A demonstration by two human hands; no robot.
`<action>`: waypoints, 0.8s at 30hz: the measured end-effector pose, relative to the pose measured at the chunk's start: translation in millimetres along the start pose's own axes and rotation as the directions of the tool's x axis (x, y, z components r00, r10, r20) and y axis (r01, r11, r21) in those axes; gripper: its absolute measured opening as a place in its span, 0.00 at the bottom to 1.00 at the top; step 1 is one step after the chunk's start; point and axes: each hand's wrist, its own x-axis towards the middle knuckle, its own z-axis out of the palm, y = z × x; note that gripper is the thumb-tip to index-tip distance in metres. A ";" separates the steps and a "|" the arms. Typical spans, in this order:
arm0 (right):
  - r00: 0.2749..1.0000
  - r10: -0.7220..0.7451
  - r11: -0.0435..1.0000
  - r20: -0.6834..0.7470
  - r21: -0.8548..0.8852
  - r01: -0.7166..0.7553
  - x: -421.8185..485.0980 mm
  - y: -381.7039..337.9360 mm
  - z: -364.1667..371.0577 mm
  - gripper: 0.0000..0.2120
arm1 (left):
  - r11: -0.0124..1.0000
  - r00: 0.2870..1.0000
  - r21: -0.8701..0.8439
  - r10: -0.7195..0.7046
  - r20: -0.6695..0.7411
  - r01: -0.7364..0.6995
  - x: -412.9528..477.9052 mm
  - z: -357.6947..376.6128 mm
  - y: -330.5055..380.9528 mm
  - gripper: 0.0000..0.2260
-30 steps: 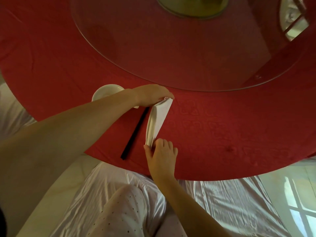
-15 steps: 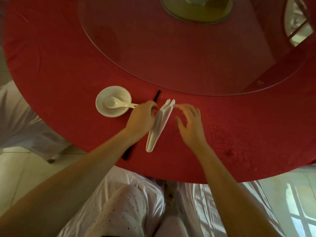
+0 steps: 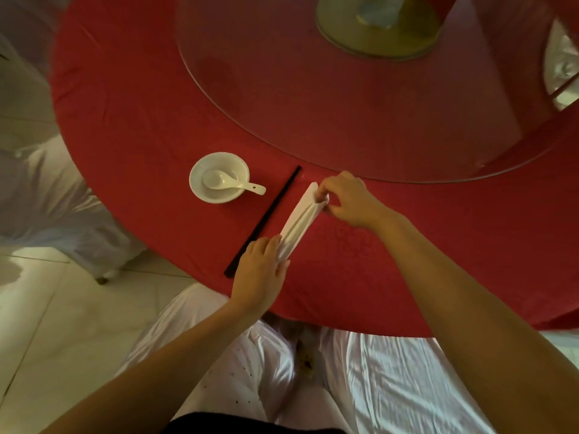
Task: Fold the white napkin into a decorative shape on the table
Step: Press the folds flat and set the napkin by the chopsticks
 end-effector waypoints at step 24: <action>0.979 0.202 0.974 -0.017 -0.105 -0.203 -0.8 8.4 11.1 0.15 | 0.995 0.996 0.034 -0.093 0.009 0.093 -2.7 -3.3 -12.9 0.15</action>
